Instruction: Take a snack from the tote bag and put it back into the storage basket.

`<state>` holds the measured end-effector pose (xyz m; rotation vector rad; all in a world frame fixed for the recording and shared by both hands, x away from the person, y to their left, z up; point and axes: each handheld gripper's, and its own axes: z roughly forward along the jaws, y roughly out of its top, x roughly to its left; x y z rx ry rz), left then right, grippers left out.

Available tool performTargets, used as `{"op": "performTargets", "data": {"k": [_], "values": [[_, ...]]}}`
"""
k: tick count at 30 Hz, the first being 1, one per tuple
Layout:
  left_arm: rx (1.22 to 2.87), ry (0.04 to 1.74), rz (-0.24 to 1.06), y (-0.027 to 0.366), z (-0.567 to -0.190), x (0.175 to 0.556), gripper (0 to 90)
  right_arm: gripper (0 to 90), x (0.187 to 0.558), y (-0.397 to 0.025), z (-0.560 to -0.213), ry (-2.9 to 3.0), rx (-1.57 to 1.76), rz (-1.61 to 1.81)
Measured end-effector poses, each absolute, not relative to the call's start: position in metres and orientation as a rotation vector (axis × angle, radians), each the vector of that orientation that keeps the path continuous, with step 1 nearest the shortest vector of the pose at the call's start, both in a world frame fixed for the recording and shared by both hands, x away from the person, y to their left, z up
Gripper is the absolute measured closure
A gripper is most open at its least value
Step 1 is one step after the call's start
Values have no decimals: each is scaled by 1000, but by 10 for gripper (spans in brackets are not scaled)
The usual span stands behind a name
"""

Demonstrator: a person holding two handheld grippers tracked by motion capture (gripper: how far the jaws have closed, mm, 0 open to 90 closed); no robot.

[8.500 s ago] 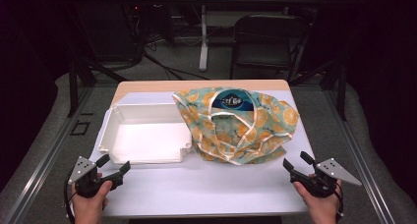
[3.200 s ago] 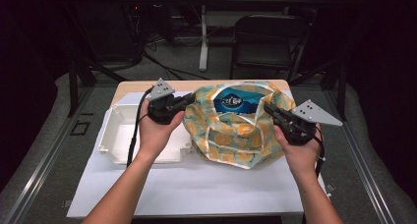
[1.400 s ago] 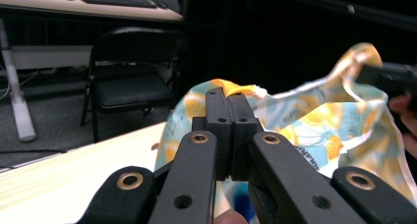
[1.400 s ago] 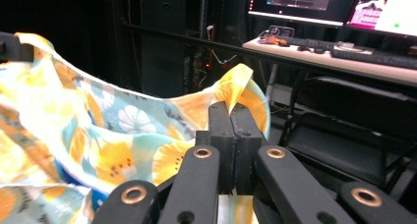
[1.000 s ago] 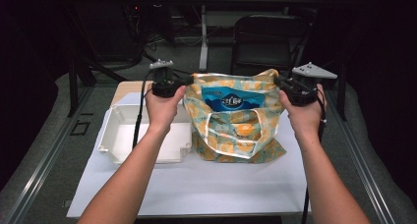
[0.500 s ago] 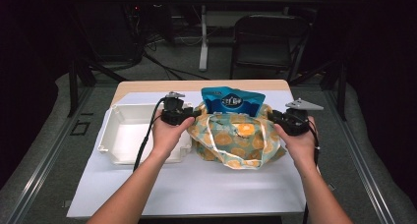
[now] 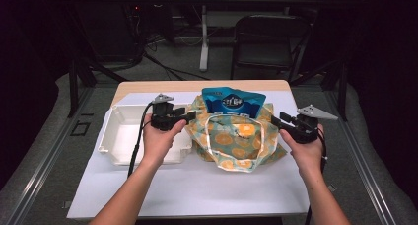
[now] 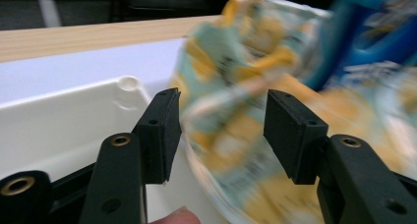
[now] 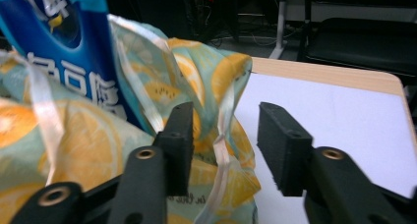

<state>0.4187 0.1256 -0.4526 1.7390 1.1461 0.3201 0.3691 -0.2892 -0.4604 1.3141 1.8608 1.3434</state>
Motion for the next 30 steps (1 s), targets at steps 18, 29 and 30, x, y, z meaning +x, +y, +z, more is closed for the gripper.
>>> {"op": "performTargets", "data": {"k": [18, 29, 30], "values": [[2055, 1152, 289, 93, -486, 436, 894, 897, 399, -275, -515, 2050, 1495, 1114], [1918, 1082, 269, 113, -470, 413, 544, 663, 371, -293, -513, 1994, 1451, 1190], [1891, 1074, 277, 117, -465, 408, 525, 640, 366, -294, -508, 1964, 1436, 1221]]}}
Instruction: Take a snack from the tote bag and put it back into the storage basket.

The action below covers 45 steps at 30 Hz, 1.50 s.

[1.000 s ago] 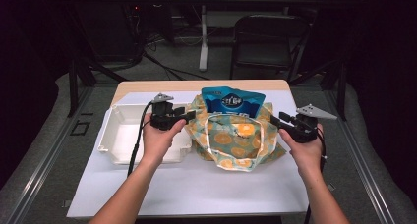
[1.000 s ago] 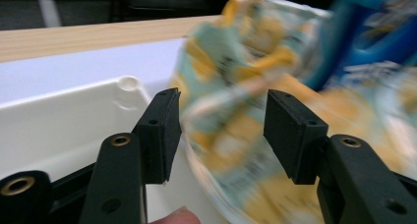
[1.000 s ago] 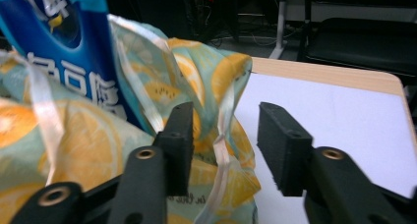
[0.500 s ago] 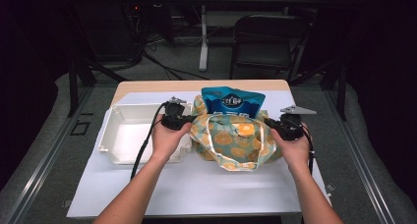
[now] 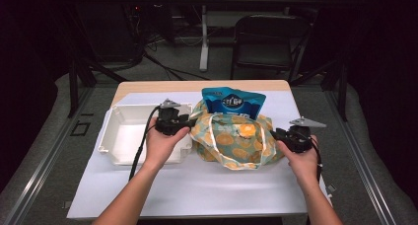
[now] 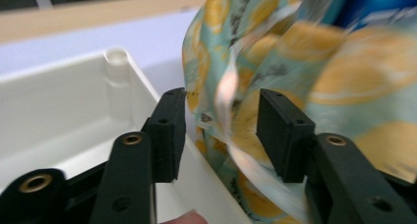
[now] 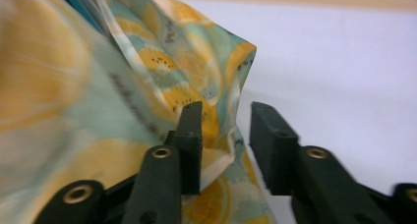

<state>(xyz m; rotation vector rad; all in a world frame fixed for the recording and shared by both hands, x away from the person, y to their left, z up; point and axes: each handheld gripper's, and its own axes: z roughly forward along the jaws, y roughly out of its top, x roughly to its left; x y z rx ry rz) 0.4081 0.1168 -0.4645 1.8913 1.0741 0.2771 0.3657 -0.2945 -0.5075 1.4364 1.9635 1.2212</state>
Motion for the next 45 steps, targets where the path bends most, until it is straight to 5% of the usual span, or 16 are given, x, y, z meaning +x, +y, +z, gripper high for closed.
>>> {"op": "performTargets", "data": {"k": [10, 13, 17, 18, 19, 21, 24, 28, 34, 37, 43, 45], "values": [[1766, 949, 343, 123, -425, 369, 476, 472, 320, -295, -465, 1819, 1294, 1446], [1806, 880, 284, 109, -425, 361, 425, 369, 318, -277, -462, 1895, 1232, 1466], [1875, 823, 259, 89, -433, 356, 353, 337, 321, -266, -467, 1953, 1197, 1483], [1891, 814, 250, 87, -435, 356, 344, 360, 321, -263, -469, 1980, 1185, 1480], [1895, 830, 264, 85, -439, 356, 439, 492, 320, -259, -473, 2012, 1170, 1504], [1894, 831, 255, 86, -440, 357, 497, 535, 319, -258, -474, 2028, 1159, 1505], [1921, 845, 266, 88, -442, 357, 724, 775, 314, -254, -479, 2054, 1144, 1461], [1937, 835, 274, 90, -447, 354, 900, 900, 307, -251, -481, 2032, 1109, 1415], [1921, 827, 278, 92, -451, 342, 900, 900, 293, -249, -475, 1996, 1039, 1425], [1852, 850, 293, 96, -447, 340, 777, 900, 290, -248, -474, 1985, 1025, 1421], [1923, 902, 326, 79, -444, 351, 251, 900, 287, -246, -475, 1976, 1016, 1463], [1930, 900, 331, 77, -445, 352, 253, 900, 286, -245, -475, 1975, 1008, 1465]]}}
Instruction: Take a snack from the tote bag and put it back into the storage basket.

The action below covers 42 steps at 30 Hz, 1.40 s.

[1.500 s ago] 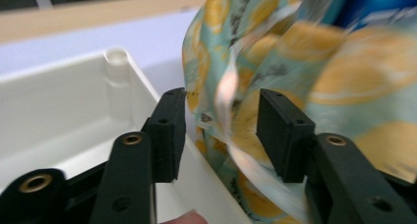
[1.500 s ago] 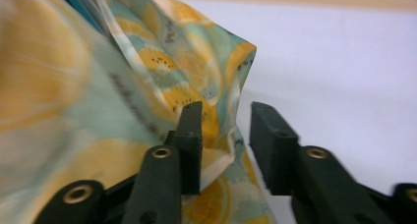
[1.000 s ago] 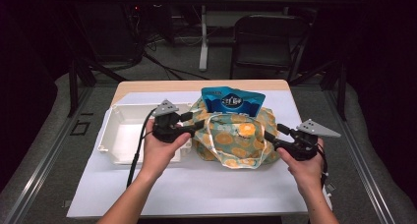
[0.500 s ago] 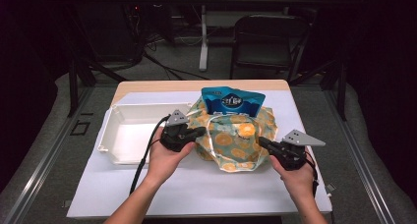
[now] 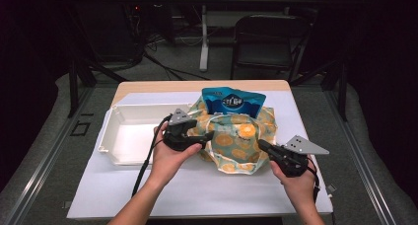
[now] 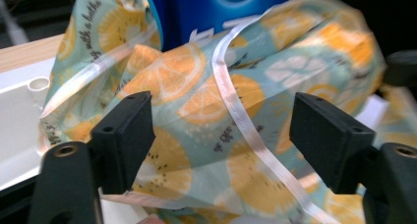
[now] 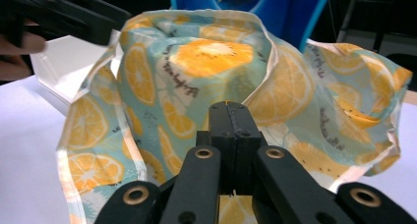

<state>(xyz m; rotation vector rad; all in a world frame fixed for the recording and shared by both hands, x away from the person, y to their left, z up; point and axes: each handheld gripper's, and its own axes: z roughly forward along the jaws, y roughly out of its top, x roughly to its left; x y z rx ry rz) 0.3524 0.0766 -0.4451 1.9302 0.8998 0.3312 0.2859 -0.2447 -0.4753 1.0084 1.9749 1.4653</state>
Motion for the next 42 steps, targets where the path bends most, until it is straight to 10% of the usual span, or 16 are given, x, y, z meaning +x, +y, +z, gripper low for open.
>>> {"op": "performTargets", "data": {"k": [11, 38, 42], "values": [[1984, 865, 363, 81, -453, 346, 892, 900, 281, -247, -477, 1957, 1010, 1484], [2185, 959, 291, 63, -555, 332, 817, 900, 303, -263, -550, 2260, 1360, 1049], [2103, 916, 248, 75, -545, 323, 661, 633, 292, -266, -536, 2191, 1284, 1238]]}}
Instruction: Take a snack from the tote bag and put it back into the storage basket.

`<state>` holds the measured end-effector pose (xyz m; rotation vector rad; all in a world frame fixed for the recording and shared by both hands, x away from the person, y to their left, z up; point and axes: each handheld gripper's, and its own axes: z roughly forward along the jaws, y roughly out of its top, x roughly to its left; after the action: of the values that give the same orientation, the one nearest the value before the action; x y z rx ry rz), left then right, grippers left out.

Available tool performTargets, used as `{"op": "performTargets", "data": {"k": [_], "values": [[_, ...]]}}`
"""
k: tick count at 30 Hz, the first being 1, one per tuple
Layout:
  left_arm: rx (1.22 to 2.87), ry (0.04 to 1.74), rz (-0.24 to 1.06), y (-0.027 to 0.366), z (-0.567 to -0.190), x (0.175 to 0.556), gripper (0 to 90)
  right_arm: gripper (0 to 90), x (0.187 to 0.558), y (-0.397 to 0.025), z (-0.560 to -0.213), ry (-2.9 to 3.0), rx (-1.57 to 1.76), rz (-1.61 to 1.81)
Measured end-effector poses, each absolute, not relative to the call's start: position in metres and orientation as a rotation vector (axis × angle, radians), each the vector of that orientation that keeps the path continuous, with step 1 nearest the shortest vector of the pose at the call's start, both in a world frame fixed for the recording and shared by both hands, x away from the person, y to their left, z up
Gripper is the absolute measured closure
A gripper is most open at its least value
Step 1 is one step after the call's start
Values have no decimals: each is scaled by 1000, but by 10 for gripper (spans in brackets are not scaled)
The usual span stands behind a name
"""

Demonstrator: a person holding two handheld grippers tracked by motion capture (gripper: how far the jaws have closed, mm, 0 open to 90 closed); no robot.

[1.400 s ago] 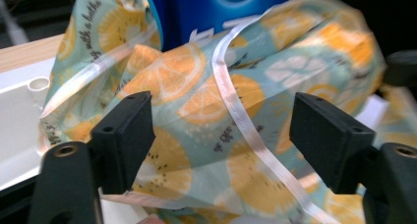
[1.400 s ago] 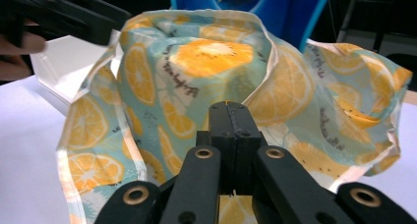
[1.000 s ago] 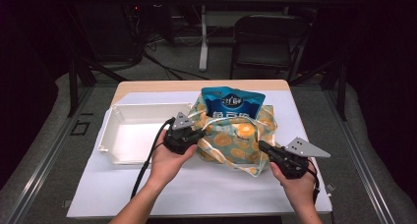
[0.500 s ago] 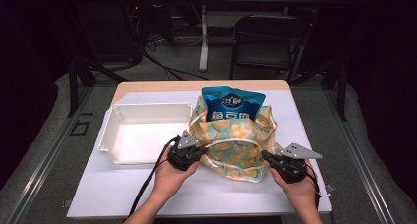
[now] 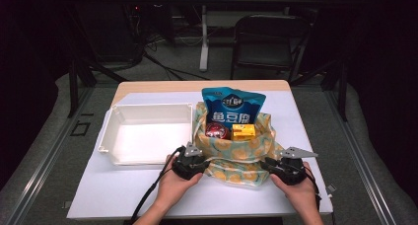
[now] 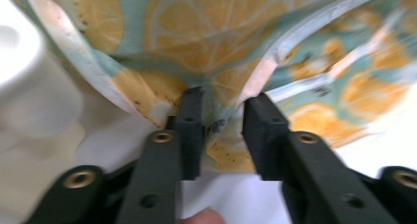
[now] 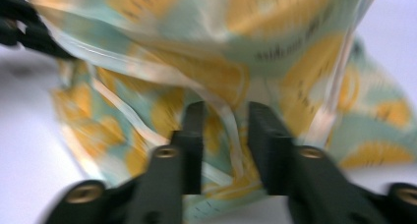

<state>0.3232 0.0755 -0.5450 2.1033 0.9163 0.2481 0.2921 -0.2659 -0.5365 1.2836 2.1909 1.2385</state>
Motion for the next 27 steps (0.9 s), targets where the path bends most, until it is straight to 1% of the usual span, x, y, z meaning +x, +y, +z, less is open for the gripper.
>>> {"op": "performTargets", "data": {"k": [1, 3, 5, 6, 7, 8, 9, 10, 11, 12, 13, 14, 15, 16, 17, 19, 21, 22, 23, 24, 27], "values": [[2050, 883, 227, 84, -534, 318, 627, 567, 284, -266, -525, 2156, 1225, 1296], [2018, 860, 221, 89, -527, 317, 602, 515, 277, -267, -515, 2127, 1179, 1355], [1955, 843, 240, 97, -514, 313, 594, 500, 273, -268, -510, 2107, 1161, 1384], [1926, 840, 250, 100, -507, 312, 583, 455, 268, -270, -502, 2066, 1150, 1424], [1902, 837, 272, 102, -502, 312, 583, 455, 268, -270, -502, 2066, 1150, 1424], [1898, 835, 303, 102, -497, 312, 568, 431, 268, -271, -499, 2047, 1143, 1442], [1898, 847, 320, 100, -495, 313, 527, 400, 271, -271, -496, 2032, 1148, 1462], [1900, 853, 342, 99, -493, 315, 446, 364, 279, -268, -493, 2011, 1163, 1466], [1890, 867, 352, 96, -491, 318, 446, 364, 279, -268, -493, 2011, 1163, 1466], [1880, 878, 364, 94, -489, 321, 384, 338, 288, -263, -491, 1995, 1145, 1464], [1869, 885, 365, 91, -488, 323, 384, 338, 288, -263, -491, 1995, 1145, 1464], [1870, 880, 373, 88, -487, 326, 383, 324, 293, -260, -491, 1991, 1141, 1476], [1881, 879, 382, 84, -487, 329, 394, 333, 303, -255, -492, 2009, 1139, 1476], [1897, 878, 391, 81, -488, 331, 447, 383, 307, -253, -494, 2026, 1141, 1469], [1895, 887, 402, 79, -488, 333, 447, 383, 307, -253, -494, 2026, 1141, 1469], [1890, 871, 369, 79, -489, 335, 595, 541, 311, -249, -497, 2058, 1122, 1443], [1913, 855, 394, 77, -490, 334, 779, 721, 311, -246, -500, 2093, 1107, 1421], [1924, 851, 397, 76, -490, 333, 851, 786, 311, -245, -502, 2100, 1100, 1393], [1929, 842, 396, 77, -491, 333, 898, 852, 310, -244, -503, 2110, 1092, 1376], [1929, 840, 385, 79, -491, 332, 900, 900, 309, -243, -504, 2106, 1093, 1373], [1932, 854, 353, 81, -498, 331, 900, 900, 306, -241, -507, 2128, 1099, 1333]]}}
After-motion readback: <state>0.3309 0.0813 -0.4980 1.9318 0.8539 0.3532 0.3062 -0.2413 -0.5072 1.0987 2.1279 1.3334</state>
